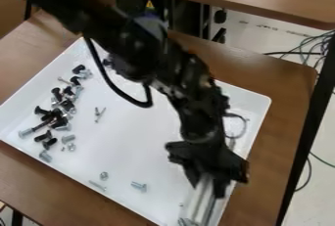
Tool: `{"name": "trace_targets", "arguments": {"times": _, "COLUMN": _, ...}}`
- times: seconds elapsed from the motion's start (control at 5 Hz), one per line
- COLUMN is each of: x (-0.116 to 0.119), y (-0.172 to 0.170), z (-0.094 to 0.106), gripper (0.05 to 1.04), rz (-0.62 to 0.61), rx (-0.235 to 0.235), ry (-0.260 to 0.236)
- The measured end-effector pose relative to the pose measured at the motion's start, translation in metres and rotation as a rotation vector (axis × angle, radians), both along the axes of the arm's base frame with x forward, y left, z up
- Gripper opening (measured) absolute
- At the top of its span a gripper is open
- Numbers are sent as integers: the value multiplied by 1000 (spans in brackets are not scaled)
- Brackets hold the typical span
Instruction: Sweep into pile
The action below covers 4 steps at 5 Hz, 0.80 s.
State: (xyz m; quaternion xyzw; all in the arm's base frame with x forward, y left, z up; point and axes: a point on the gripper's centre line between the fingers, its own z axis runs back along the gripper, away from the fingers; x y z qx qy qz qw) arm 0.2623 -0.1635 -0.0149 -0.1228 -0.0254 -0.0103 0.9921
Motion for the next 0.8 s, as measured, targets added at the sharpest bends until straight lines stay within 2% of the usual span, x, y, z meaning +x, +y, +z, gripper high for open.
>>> {"name": "trace_targets", "arguments": {"times": 0.2, "x": -1, "y": 0, "z": -8, "gripper": 362, "rz": -2, "rx": -3, "ry": 21}}
{"name": "trace_targets", "arguments": {"times": 0.4, "x": -5, "y": 21, "z": -17, "gripper": 362, "rz": 3, "rx": 4, "ry": 44}}
{"name": "trace_targets", "arguments": {"times": 0.6, "x": -6, "y": 69, "z": -25, "gripper": 362, "rz": 63, "rx": 33, "ry": 71}}
{"name": "trace_targets", "arguments": {"times": 0.8, "x": -7, "y": 104, "z": -34, "gripper": 362, "rz": 60, "rx": 101, "ry": 116}}
